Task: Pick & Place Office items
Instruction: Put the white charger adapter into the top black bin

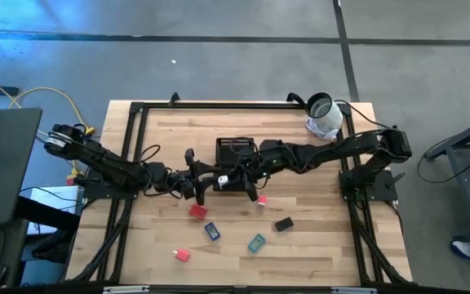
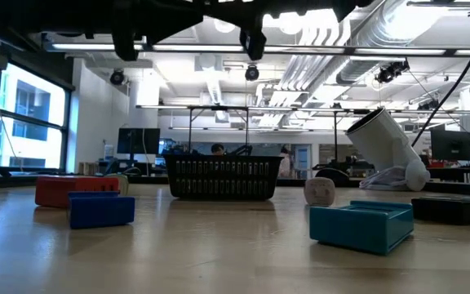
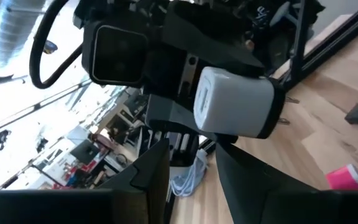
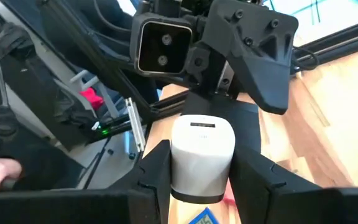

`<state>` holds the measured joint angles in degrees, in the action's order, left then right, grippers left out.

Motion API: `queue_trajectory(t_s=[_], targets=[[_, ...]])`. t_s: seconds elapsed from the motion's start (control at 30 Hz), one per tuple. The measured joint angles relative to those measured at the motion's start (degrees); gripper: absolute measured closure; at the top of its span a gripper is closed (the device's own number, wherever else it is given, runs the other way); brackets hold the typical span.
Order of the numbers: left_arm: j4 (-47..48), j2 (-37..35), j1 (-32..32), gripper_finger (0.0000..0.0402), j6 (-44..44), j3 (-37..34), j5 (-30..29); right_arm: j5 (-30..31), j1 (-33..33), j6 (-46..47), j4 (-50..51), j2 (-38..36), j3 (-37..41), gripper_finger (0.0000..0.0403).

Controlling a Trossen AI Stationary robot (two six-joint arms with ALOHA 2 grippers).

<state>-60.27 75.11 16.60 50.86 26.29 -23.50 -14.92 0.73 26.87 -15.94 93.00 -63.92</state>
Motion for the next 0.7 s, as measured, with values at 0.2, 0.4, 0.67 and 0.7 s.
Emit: queue_trajectory(t_s=[0.2, 0.4, 0.67, 0.7], targets=[[0.93, 0.00, 4.25, 0.0272, 2.53, 2.20, -4.73, -1.99, -0.35, -0.41, 0.90, -0.31, -0.09, 0.0289], [1.76, 0.02, 7.01, 0.0272, 2.19, 3.33, -8.11, -2.76, -0.39, -1.24, 0.47, -0.34, -0.09, 0.0289], [2.64, 0.00, 8.55, 0.0272, 0.74, 3.47, -8.59, -2.97, -1.27, -1.38, 0.90, -0.31, -0.02, 0.0289], [2.35, -0.02, 9.05, 0.0272, 0.87, 3.67, -8.11, -1.68, -1.46, -1.41, 1.20, -0.25, 0.03, 0.0289]])
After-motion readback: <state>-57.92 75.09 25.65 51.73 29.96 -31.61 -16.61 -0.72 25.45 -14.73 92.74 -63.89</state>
